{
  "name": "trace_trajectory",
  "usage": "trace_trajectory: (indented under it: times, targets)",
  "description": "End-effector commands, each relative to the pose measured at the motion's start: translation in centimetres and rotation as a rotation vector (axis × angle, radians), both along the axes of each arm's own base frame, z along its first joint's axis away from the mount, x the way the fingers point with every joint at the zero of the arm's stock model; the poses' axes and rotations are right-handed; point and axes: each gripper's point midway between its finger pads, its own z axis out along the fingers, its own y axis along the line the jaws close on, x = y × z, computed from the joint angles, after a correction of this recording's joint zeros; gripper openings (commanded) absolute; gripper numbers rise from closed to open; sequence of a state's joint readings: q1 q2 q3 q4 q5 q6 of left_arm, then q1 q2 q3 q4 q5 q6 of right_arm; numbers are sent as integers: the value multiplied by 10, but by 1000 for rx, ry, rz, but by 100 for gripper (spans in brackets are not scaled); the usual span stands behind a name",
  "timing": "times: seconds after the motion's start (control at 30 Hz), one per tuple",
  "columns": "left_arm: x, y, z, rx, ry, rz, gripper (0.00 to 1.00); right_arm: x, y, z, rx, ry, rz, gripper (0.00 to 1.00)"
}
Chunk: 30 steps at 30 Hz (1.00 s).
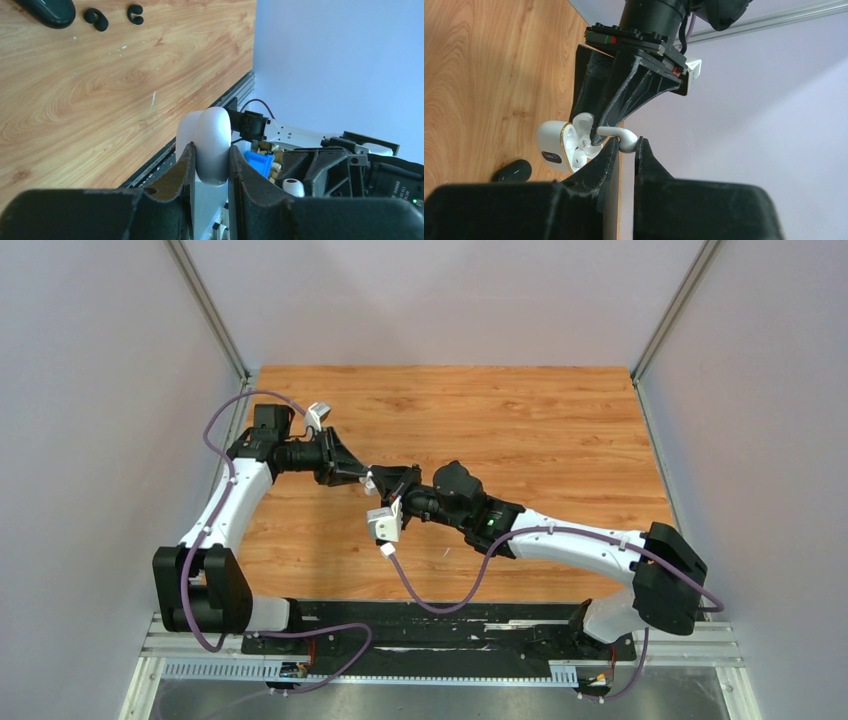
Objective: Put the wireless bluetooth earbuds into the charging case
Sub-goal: Place the earbud in the charging case.
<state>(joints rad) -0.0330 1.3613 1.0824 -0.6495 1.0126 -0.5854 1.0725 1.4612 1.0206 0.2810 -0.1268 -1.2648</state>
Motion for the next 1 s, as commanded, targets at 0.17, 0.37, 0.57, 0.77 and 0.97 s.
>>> trace_trajectory:
  times: [0.17, 0.37, 0.57, 0.77, 0.97]
  targets:
    - [-15, -10, 20, -131, 16, -11, 0, -1, 6, -19, -67, -48, 19, 0]
    - [-15, -10, 20, -143, 26, -10, 0, 2, 7, -23, -89, -61, 9, 0]
    - [-15, -11, 22, -154, 29, -13, 0, 1, 5, -27, -113, -65, 16, 0]
    - [-12, -11, 21, -154, 27, -11, 0, -2, 1, -27, -120, -64, 20, 0]
    - [-11, -11, 18, -153, 27, -5, 0, -5, -6, -25, -118, -55, 16, 0]
